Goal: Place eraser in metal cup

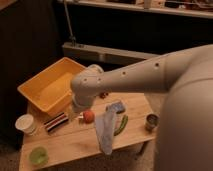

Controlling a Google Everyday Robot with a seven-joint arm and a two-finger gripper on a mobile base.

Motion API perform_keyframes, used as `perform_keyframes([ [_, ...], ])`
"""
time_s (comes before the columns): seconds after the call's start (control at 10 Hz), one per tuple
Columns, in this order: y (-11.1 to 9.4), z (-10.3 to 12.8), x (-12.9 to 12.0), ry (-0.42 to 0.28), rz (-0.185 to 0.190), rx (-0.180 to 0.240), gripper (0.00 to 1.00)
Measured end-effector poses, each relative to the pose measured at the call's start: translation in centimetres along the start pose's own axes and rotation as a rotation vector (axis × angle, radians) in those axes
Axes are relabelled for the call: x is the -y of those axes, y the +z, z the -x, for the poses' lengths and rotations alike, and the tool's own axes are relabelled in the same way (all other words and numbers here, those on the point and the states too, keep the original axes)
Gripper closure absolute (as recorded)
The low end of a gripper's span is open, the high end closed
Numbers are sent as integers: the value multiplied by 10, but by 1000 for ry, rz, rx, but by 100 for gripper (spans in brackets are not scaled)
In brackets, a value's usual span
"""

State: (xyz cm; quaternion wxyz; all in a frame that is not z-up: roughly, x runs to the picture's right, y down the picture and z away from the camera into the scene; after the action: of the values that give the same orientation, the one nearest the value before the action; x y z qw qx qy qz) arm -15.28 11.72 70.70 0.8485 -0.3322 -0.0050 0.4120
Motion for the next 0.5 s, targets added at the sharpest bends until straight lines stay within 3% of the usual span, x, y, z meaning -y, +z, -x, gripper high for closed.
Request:
perform_keyframes([
  [0.1, 9, 7, -4, -37, -1, 1, 38],
  [0.5, 9, 7, -2, -49, -6, 3, 38],
])
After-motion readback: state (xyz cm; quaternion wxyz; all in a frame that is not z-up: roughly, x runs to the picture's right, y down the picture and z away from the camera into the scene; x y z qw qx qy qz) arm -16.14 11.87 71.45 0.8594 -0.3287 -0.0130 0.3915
